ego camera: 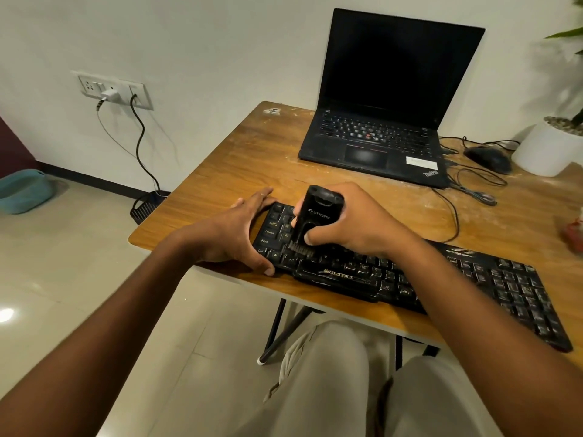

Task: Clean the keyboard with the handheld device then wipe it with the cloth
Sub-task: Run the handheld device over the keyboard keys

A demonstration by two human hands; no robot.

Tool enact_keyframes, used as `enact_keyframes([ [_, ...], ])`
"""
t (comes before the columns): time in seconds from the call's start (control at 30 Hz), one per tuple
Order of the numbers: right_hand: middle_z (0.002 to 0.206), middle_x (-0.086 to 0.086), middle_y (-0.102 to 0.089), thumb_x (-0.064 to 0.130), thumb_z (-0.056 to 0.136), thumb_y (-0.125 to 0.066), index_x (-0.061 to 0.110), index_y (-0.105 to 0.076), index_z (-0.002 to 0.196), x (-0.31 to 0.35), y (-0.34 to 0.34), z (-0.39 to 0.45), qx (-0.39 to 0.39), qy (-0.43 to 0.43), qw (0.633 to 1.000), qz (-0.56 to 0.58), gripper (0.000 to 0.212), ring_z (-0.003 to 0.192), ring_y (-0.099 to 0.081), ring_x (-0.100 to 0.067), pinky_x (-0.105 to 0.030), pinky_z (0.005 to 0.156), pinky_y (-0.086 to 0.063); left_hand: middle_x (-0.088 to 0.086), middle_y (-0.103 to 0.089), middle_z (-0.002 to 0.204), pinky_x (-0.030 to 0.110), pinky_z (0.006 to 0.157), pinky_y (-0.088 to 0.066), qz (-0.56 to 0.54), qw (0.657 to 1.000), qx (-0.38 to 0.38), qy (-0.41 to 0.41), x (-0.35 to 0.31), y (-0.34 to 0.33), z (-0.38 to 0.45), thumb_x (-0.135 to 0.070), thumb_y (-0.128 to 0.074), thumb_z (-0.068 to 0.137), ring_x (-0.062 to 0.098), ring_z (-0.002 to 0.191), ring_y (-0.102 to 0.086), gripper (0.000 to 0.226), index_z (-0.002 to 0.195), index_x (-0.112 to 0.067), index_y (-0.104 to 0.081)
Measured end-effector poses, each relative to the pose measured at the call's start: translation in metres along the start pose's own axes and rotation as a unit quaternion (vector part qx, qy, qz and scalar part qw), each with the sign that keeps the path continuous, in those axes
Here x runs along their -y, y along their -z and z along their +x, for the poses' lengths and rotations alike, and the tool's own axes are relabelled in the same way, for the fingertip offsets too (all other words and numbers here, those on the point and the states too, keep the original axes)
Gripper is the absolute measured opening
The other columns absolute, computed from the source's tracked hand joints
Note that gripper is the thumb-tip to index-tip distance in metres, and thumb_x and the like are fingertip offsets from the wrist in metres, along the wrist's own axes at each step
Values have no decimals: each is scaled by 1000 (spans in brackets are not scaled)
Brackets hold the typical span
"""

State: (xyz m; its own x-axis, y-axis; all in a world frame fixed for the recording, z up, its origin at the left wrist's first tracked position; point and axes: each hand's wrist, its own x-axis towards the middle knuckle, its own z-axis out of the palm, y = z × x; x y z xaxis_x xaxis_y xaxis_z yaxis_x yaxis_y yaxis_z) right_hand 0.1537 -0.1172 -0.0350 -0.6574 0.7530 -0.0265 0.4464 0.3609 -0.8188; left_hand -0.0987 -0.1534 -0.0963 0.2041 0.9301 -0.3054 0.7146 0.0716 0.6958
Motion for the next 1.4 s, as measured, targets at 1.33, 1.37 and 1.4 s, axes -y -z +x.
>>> enact_keyframes([
  [1.33, 94, -1, -75, 9, 69, -86, 25, -72, 98, 9, 29, -18, 52, -72, 988, -128, 35, 87, -73, -25, -47, 76, -63, 4, -9, 169, 55, 125, -14, 6, 1000, -1, 4, -3, 0, -2, -53, -100, 38, 31, 156, 1, 157, 154, -58, 6],
  [1.37, 95, -3, -75, 8, 69, -86, 24, -72, 99, 9, 35, -20, 46, -73, 988, -125, 36, 87, -73, -28, -48, 76, -63, 3, -10, 170, 54, 125, -12, 8, 1000, -1, 2, -3, 0, -2, -51, -100, 40, 29, 157, 4, 156, 155, -57, 6],
  [1.4, 96, -6, -75, 7, 69, -86, 21, -71, 100, 8, 38, -20, 33, -75, 990, -117, 37, 88, -73, -31, -50, 76, -63, 3, -10, 170, 54, 125, -12, 8, 1000, -3, 1, -3, 0, -2, -50, -100, 41, 29, 157, 5, 156, 155, -56, 6],
])
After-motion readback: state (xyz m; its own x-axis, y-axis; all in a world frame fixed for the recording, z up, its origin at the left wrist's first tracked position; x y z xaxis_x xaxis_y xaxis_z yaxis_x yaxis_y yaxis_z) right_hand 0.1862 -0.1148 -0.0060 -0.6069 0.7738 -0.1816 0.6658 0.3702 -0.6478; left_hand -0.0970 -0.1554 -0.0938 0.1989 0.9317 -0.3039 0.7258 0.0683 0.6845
